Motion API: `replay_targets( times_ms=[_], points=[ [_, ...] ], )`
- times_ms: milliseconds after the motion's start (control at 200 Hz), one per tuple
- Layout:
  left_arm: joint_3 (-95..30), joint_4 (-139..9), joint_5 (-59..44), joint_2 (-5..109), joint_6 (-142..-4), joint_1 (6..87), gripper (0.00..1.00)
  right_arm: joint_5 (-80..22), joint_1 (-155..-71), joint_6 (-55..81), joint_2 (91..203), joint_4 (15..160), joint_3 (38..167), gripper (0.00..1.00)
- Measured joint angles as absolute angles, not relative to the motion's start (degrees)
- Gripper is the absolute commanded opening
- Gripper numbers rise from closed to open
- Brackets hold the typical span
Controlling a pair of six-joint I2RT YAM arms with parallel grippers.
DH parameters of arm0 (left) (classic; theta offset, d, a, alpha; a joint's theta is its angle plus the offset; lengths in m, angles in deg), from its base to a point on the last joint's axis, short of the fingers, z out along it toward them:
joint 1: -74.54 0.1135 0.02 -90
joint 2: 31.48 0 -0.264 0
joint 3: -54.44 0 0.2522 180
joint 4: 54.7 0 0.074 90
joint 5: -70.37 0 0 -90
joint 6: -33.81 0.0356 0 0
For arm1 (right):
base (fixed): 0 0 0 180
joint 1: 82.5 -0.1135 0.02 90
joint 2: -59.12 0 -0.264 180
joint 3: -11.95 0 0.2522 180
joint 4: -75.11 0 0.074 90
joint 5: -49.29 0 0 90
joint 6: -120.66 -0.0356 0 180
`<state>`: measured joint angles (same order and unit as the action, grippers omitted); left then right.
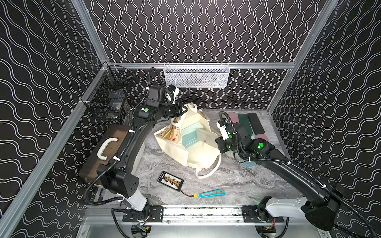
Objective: Take out the pencil case from the canvas bag
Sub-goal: Pick up the pencil case from the canvas bag, then place the pencil case at the center of the board.
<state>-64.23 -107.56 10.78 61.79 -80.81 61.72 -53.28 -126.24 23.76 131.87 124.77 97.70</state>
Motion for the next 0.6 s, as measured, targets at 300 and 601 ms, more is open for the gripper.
replay_targets(
  times_ms=[300,601],
  points=[
    [-65.8,-109.4,9.9,62.2,-80.5,61.7,0.0,-47.2,-125.8,28.3,130.4,125.3,97.7,0.24],
    [-68.3,-110.2,6.5,63.5,-80.5,61.7,0.0,-40.8,-125.8,31.8,125.6,125.2,96.0,0.24]
  ],
)
